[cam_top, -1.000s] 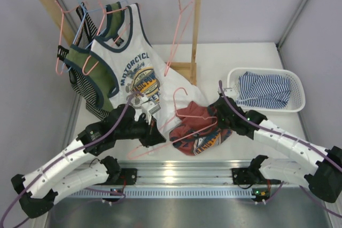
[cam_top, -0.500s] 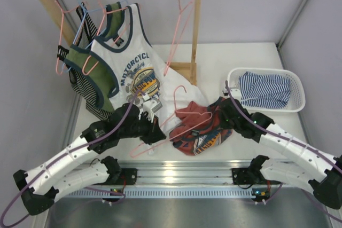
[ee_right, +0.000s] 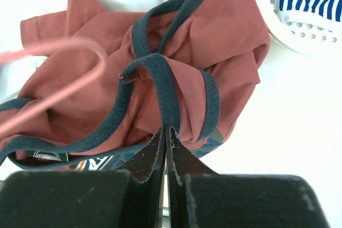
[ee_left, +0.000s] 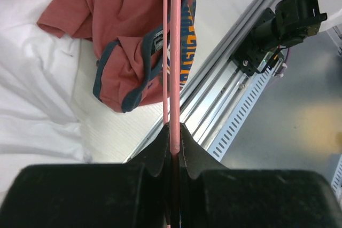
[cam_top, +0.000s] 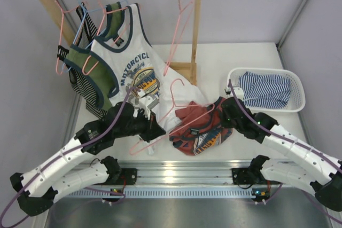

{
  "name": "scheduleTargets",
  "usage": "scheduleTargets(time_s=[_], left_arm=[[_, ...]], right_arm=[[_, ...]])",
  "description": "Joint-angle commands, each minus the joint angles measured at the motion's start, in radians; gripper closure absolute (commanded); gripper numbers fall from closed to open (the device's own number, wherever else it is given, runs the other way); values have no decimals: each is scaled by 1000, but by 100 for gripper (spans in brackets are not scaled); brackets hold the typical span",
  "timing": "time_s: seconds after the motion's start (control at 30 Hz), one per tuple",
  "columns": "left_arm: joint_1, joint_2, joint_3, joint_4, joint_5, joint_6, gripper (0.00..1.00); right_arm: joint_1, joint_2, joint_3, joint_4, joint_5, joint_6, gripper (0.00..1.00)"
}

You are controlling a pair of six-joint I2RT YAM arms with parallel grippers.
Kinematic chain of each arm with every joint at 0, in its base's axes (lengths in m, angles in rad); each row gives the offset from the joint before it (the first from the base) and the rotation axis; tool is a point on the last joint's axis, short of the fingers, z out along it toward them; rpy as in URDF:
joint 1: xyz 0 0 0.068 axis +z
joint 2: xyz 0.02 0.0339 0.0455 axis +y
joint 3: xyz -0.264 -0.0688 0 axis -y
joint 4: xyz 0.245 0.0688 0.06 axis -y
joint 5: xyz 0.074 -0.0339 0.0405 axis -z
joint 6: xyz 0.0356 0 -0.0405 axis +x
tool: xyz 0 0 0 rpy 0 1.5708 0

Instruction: Place the tank top on the hanger

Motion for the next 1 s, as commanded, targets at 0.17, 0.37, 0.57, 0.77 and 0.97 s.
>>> scheduleTargets(time_s=[0.17,0.37,0.57,0.77,0.97], left_arm=[[-6,36,6,56,99,13,100],[-13,95,-17,107,108,18,100],[-21,141,-45,168,103,10,100],[-29,170,-51,236,123,-8,100],[-30,233,-98,375,146,-31,100]], right_arm=[[35,-25,53,-4,33,21,100],[47,-37,59,-11,44,30,100],[61,-48,76,-16,49,29,100],[90,-53,88,-10,56,32,100],[124,-50,99,0,69,44,100]])
